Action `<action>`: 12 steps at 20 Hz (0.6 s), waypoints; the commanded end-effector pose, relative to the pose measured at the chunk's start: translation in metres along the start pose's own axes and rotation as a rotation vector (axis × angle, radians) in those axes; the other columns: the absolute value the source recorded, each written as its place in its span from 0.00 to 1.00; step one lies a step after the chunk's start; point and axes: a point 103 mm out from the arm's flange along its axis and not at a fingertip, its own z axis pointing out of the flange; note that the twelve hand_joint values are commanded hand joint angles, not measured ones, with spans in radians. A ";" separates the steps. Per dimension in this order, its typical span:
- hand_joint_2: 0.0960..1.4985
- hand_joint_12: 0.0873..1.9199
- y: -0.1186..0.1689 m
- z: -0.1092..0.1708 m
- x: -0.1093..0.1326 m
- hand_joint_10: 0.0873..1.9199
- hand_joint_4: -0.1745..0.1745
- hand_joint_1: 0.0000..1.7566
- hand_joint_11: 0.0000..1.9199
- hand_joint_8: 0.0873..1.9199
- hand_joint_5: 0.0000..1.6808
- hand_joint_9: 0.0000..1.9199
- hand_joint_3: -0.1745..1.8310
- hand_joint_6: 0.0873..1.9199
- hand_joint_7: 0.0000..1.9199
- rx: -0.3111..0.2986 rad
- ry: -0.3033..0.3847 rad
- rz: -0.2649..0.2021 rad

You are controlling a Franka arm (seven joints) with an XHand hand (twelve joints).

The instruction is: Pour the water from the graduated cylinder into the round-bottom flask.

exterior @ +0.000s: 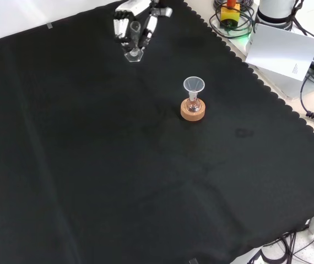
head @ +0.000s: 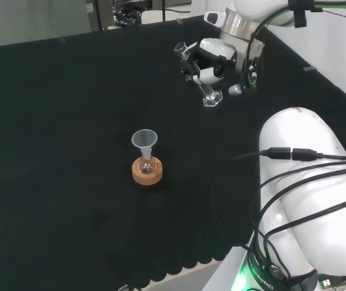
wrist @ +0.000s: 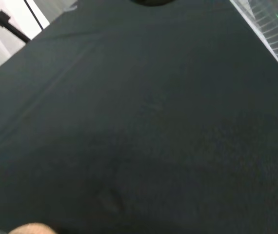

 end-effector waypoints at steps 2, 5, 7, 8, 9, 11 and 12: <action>0.80 0.40 -0.051 0.008 0.034 0.10 0.00 0.63 0.60 0.34 0.46 0.66 0.11 0.67 0.48 0.156 -0.096 0.046; 0.80 0.39 -0.062 0.015 0.044 0.10 0.00 0.63 0.60 0.34 0.46 0.66 0.11 0.67 0.48 0.224 -0.143 0.051; 0.80 0.39 -0.066 0.022 0.049 0.10 0.00 0.63 0.60 0.34 0.46 0.66 0.11 0.67 0.48 0.273 -0.176 0.048; 0.80 0.39 -0.067 0.025 0.052 0.10 0.00 0.63 0.60 0.34 0.46 0.66 0.11 0.67 0.48 0.310 -0.199 0.044; 0.80 0.39 -0.068 0.028 0.054 0.10 0.00 0.63 0.60 0.34 0.46 0.66 0.11 0.67 0.48 0.335 -0.221 0.044; 0.80 0.39 -0.070 0.035 0.057 0.10 0.00 0.63 0.60 0.34 0.46 0.66 0.11 0.67 0.48 0.380 -0.243 0.050; 0.80 0.39 -0.071 0.038 0.058 0.10 0.00 0.63 0.60 0.34 0.46 0.66 0.11 0.67 0.48 0.403 -0.258 0.051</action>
